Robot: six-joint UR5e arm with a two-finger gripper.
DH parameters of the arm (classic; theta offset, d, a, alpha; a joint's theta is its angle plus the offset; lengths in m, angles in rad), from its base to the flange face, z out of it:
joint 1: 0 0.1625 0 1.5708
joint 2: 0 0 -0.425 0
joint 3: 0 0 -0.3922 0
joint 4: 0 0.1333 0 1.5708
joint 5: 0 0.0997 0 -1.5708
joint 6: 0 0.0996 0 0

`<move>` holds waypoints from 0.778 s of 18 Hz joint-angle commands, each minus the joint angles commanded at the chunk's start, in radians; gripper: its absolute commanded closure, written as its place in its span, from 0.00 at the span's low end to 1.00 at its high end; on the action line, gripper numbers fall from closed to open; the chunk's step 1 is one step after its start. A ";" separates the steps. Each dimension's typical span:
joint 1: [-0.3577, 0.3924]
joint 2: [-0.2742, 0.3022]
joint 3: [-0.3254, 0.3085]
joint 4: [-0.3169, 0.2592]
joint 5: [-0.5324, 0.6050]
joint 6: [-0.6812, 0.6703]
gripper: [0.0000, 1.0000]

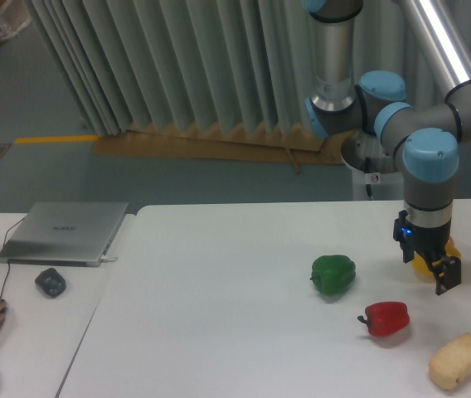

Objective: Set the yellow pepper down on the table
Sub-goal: 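Lower the yellow pepper onto the table beside the red pepper, then open the gripper and release the yellow pepper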

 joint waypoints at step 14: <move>0.250 -0.086 0.318 -0.204 -0.002 0.428 0.00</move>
